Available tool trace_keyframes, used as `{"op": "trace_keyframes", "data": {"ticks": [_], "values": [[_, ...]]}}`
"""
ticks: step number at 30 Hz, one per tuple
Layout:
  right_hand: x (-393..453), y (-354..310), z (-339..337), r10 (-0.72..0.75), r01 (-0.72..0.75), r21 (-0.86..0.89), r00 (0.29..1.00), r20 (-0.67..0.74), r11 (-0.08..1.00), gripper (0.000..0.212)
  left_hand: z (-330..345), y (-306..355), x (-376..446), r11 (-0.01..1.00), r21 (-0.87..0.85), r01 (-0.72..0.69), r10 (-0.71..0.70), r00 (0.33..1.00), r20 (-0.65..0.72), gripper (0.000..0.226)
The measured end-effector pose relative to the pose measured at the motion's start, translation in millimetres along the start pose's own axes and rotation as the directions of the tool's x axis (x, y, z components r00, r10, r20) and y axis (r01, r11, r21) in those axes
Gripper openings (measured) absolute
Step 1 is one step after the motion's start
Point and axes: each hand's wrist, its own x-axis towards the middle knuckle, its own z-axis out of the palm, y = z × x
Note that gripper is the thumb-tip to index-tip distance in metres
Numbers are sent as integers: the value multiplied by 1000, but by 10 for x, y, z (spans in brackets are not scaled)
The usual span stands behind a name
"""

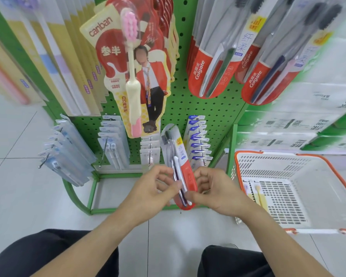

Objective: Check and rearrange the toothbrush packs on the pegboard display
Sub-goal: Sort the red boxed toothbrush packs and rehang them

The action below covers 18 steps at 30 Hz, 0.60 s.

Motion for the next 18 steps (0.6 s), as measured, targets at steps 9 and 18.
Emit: {"op": "trace_keyframes", "data": {"ticks": [9,18], "values": [[-56,-115,228,-184,200,-292,979,82,935,45,26,-17,-43,994,-98,45,-46,999,-14,39],[-17,-121,127,-149,89,-489,985,-85,868,58,54,-3,-14,914,-353,201,-194,979,55,24]]}}
